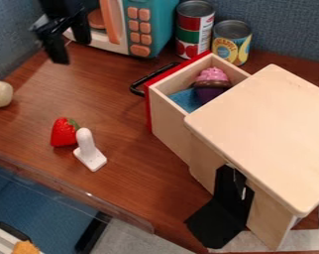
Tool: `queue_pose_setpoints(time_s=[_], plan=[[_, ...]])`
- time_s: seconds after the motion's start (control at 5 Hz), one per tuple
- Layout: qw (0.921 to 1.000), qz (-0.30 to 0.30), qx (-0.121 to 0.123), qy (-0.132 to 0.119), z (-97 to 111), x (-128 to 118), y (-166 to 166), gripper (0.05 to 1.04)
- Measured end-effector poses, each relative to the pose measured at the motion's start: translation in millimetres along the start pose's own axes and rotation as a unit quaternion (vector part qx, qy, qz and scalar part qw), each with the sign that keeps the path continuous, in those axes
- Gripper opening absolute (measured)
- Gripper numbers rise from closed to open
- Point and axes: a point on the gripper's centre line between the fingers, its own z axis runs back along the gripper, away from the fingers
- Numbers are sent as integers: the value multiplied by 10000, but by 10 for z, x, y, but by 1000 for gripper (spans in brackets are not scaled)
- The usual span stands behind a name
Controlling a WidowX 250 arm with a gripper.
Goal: Closed the drawer
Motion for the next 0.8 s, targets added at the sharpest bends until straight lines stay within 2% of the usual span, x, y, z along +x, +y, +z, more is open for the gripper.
queue_pose_setpoints(time_s=[0.2,0.4,0.6,0.8], plan=[[9960,-882,146,27,-114,-45,-41,1001],[9897,-1418,217,-5,-222,-41,-6,1001],[9885,-1494,242,58,-362,51,69,1001],[9889,-1459,98,262,-577,195,183,1001]])
